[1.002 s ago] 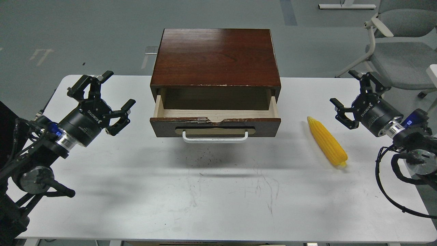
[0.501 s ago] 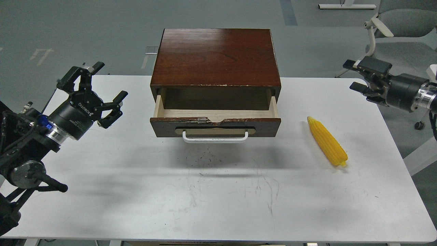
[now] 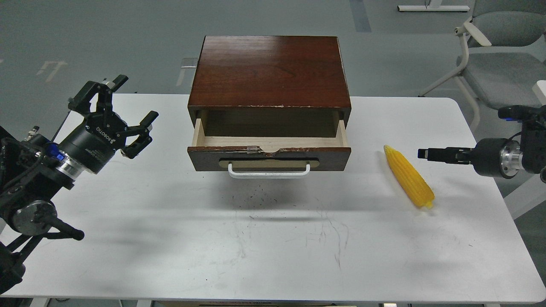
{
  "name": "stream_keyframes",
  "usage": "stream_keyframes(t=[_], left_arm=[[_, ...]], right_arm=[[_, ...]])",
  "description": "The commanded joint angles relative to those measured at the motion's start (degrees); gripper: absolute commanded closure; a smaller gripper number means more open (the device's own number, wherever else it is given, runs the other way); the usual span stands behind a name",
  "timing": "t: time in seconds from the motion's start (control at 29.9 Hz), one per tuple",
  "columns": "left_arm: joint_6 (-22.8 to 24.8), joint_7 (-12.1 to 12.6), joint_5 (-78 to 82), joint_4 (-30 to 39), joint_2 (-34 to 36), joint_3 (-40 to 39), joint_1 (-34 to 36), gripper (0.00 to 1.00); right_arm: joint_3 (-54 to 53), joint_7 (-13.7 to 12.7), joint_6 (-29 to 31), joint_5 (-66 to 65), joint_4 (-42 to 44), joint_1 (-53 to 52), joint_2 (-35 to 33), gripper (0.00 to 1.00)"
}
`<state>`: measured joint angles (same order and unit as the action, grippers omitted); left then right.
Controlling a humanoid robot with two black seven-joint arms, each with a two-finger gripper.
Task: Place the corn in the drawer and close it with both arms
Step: 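Move the right gripper down to the yellow corn cob and grasp it, then lift the corn with the right gripper and carry it over the open drawer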
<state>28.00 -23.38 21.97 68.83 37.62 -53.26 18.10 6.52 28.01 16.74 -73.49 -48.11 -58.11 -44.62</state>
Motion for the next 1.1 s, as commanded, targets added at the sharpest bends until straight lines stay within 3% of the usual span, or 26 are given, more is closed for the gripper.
stream_keyframes(t=[0.0, 0.33, 0.53, 0.63, 0.8, 0.87, 0.9, 1.07], left_arm=[[0.0, 0.0, 0.0, 0.0, 0.0, 0.0, 0.0, 0.00], [0.0, -0.1, 0.0, 0.0, 0.0, 0.0, 0.0, 0.00], [0.0, -0.1, 0.0, 0.0, 0.1, 0.0, 0.0, 0.00], [0.0, -0.1, 0.0, 0.0, 0.1, 0.0, 0.0, 0.00], [0.0, -0.1, 0.0, 0.0, 0.1, 0.0, 0.0, 0.00], [0.0, 0.0, 0.0, 0.0, 0.2, 0.0, -0.1, 0.00], [0.0, -0.1, 0.0, 0.0, 0.4, 0.0, 0.0, 0.00], [0.0, 0.0, 0.0, 0.0, 0.5, 0.0, -0.1, 0.00]], right_arm=[[2.2, 0.0, -0.7, -0.1, 2.2, -0.2, 2.6, 0.02], [7.3, 0.0, -4.4, -0.1, 5.4, 0.3, 8.2, 0.09], [8.6, 0.0, -4.4, -0.1, 5.5, 0.5, 8.6, 0.30], [9.4, 0.0, -4.5, -0.1, 5.5, 0.5, 8.6, 0.47], [9.6, 0.0, -4.4, -0.1, 5.3, 0.5, 8.6, 0.60], [9.6, 0.0, -4.4, 0.0, 5.0, 0.6, 8.3, 0.78], [9.6, 0.0, -4.4, 0.0, 5.0, 0.6, 8.2, 0.82], [8.9, 0.0, -4.6, 0.6, 4.3, -1.9, 7.0, 0.84]])
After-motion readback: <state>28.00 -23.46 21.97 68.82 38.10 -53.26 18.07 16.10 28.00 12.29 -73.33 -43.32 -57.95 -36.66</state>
